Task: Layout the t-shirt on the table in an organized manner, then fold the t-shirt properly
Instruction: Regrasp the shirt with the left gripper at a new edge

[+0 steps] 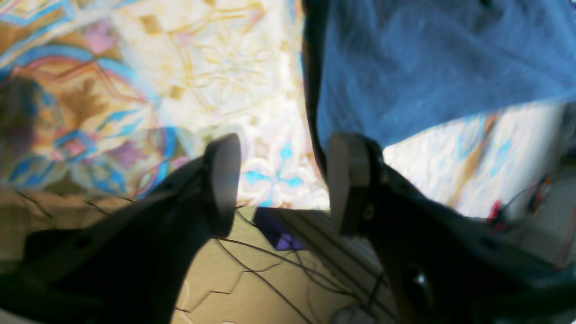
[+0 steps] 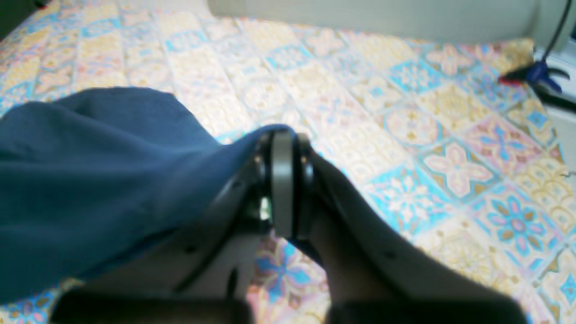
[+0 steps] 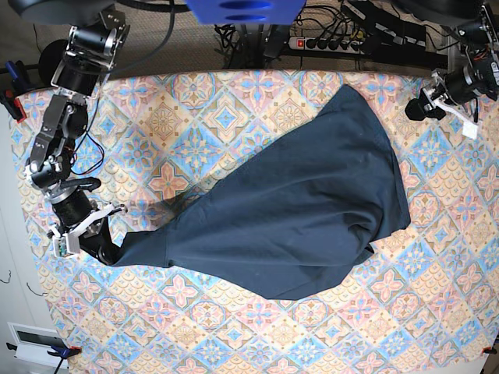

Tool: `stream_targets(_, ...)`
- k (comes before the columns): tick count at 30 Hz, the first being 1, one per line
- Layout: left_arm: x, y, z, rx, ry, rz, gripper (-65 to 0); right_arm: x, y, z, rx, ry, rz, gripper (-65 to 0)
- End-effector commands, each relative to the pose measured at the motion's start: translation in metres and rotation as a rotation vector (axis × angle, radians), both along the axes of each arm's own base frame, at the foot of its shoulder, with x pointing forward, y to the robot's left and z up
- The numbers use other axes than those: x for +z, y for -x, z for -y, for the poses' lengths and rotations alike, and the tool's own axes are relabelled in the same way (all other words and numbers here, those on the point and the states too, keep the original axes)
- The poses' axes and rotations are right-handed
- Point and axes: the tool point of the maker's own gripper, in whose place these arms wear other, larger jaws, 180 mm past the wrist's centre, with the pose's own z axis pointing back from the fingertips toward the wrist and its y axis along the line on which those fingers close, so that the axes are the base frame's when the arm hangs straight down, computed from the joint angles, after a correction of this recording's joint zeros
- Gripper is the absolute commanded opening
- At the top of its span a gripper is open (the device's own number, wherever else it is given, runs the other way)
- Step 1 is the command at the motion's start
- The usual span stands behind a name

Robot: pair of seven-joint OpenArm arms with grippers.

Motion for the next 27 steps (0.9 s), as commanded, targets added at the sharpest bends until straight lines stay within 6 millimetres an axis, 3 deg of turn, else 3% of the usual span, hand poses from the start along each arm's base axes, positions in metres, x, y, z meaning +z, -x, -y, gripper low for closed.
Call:
stream_targets(1, 0.004, -0.004, 0.003, -0.043, -0.028, 0.008, -36.1, 0.016, -0.005, 0.004, -0.002, 0.025, 0.049, -64.3)
stream_targets(9, -0.024, -0.002, 0.06, -0.228, -0.021, -0.05, -36.1, 0.004, -0.005, 0.013, -0.028, 0.13, 0.007, -64.3)
stream_targets(17, -0.042, 0.018, 0.112, -0.327, 0.079, -0.105, -36.6, 0.004, -0.005, 0.014, -0.03, 0.13, 0.007, -64.3)
stream_targets(24, -0.053, 0.032, 0.136, -0.27, 0.163, -0.131, -41.3, 0.004, -0.005, 0.014, -0.03, 0.13, 0.007, -64.3)
stream_targets(27, -0.064, 0.036, 0.129, -0.183, 0.192, -0.153, -41.4, 0.006, -0.005, 0.012, -0.026, 0.133, 0.012, -64.3)
